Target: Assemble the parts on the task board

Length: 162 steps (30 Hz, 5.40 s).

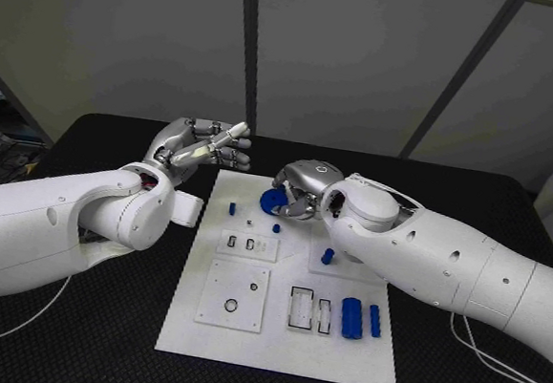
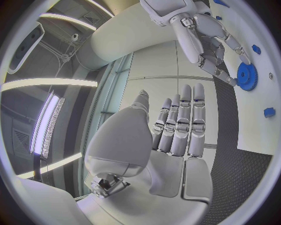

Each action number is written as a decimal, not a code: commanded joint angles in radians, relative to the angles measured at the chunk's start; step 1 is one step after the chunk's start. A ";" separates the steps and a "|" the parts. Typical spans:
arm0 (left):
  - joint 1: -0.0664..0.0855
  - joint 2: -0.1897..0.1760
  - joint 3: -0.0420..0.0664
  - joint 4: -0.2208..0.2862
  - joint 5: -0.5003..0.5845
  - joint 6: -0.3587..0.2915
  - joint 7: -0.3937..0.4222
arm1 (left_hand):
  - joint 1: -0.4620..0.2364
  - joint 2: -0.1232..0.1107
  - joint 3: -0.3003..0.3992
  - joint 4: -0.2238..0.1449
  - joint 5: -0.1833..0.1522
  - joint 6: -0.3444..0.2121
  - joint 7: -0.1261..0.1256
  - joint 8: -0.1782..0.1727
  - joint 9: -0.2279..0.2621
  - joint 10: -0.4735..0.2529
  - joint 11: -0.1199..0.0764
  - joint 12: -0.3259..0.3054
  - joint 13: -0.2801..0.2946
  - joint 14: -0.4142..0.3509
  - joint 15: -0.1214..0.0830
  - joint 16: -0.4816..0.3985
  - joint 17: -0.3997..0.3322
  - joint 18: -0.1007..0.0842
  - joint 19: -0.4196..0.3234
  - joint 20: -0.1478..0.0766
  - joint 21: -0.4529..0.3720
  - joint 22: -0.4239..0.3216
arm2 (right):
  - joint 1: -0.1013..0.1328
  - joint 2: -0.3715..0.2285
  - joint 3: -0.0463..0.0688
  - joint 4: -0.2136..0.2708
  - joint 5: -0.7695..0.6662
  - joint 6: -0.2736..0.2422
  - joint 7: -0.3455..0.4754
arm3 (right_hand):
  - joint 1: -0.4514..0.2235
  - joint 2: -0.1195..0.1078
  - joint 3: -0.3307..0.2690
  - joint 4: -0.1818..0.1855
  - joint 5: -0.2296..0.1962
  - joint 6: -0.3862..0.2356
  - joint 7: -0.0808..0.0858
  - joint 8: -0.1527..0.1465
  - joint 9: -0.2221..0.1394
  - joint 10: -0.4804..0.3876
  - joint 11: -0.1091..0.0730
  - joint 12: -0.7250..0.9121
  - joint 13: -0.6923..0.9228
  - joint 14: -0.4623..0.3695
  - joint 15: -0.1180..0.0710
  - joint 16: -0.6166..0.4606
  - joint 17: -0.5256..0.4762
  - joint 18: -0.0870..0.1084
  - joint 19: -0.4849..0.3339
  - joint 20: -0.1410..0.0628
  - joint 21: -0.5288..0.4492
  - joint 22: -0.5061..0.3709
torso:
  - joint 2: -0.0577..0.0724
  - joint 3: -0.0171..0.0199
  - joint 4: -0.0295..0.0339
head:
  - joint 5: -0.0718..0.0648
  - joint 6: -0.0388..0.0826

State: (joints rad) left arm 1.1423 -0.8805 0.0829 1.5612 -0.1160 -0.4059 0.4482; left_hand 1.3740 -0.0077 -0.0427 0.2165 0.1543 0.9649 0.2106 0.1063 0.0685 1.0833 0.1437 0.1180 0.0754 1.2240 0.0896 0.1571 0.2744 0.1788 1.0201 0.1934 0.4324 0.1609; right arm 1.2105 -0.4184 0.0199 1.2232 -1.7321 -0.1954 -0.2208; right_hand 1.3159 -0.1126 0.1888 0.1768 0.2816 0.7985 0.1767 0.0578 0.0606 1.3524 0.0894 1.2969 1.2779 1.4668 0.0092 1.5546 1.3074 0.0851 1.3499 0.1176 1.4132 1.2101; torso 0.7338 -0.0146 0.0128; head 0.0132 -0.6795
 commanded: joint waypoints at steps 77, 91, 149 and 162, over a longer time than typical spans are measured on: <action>0.001 0.004 0.001 -0.023 0.000 0.018 0.004 | 0.003 0.013 -0.006 -0.005 -0.005 0.002 0.004 -0.009 0.000 0.002 0.008 -0.006 -0.001 -0.007 0.001 -0.009 0.004 0.003 -0.007 0.000 -0.007 -0.002 | -0.009 -0.398 0.002 0.035 0.496 -0.071 0.316 | 0.091 -0.005 -0.035 -0.079 -0.029 0.124 -0.015 0.009 0.007 -0.026 -0.014 -0.033 -0.014 0.088 -0.006 -0.017 0.197 0.002 -0.044 -0.005 -0.046 -0.069 | -0.010 0.0046 -0.0157 | -0.026 0.000; 0.000 0.005 0.001 -0.029 0.000 0.019 0.004 | 0.003 0.013 -0.006 -0.005 -0.005 0.002 0.004 -0.009 0.000 0.002 0.008 -0.006 -0.001 -0.007 0.001 -0.009 0.004 0.003 -0.007 0.000 -0.007 -0.002 | -0.025 -0.399 0.002 0.017 0.483 -0.021 0.311 | 0.096 -0.002 -0.036 -0.085 -0.003 0.126 -0.015 0.012 0.009 -0.028 -0.014 -0.036 -0.016 0.088 -0.007 -0.017 0.198 0.002 -0.045 -0.006 -0.048 -0.071 | -0.010 0.0047 -0.0163 | -0.029 -0.004; -0.001 0.005 0.001 -0.035 0.000 0.020 0.002 | 0.006 0.014 -0.007 -0.007 -0.005 0.002 0.004 -0.010 0.000 0.003 0.008 -0.007 -0.001 -0.006 0.001 -0.012 0.006 0.003 -0.007 0.000 -0.007 -0.002 | -0.043 -0.373 0.002 -0.017 0.444 -0.042 0.309 | 0.100 0.055 0.010 -0.090 0.014 0.235 -0.032 0.059 0.020 0.003 -0.031 -0.005 0.015 0.091 -0.020 -0.014 0.206 -0.005 -0.017 -0.016 -0.029 -0.031 | -0.011 0.0048 -0.0161 | -0.033 -0.007; -0.001 0.001 0.001 -0.036 0.000 0.020 0.001 | 0.006 0.014 -0.007 -0.007 -0.005 0.002 0.004 -0.010 0.000 0.003 0.008 -0.007 -0.001 -0.006 0.001 -0.012 0.006 0.003 -0.007 0.000 -0.007 -0.002 | -0.042 -0.410 0.003 0.114 0.463 -0.159 0.289 | 0.109 0.082 0.058 -0.099 0.011 0.257 -0.042 0.069 0.020 -0.003 -0.040 -0.019 0.004 0.093 -0.028 -0.008 0.216 -0.009 -0.004 -0.025 -0.019 -0.011 | -0.015 0.0030 -0.0176 | -0.032 0.002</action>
State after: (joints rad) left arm 1.1396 -0.8794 0.0827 1.5247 -0.1159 -0.3968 0.4449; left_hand 1.3782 -0.0035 -0.0483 0.2109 0.1543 0.9649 0.2106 0.1022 0.0685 1.0867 0.1471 0.1177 0.0755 1.2240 0.0896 0.1474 0.2789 0.1787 1.0200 0.1934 0.4285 0.1599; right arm 1.1657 -0.8257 0.0220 1.3161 -1.2770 -0.2893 0.0808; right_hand 1.4211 -0.0437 0.2411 0.0759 0.2893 1.0477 0.1368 0.1220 0.0787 1.3507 0.0551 1.2814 1.2829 1.4668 -0.0128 1.5422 1.3074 0.0852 1.3376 0.0908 1.3892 1.1972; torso 0.7209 -0.0102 -0.0051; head -0.0196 -0.6819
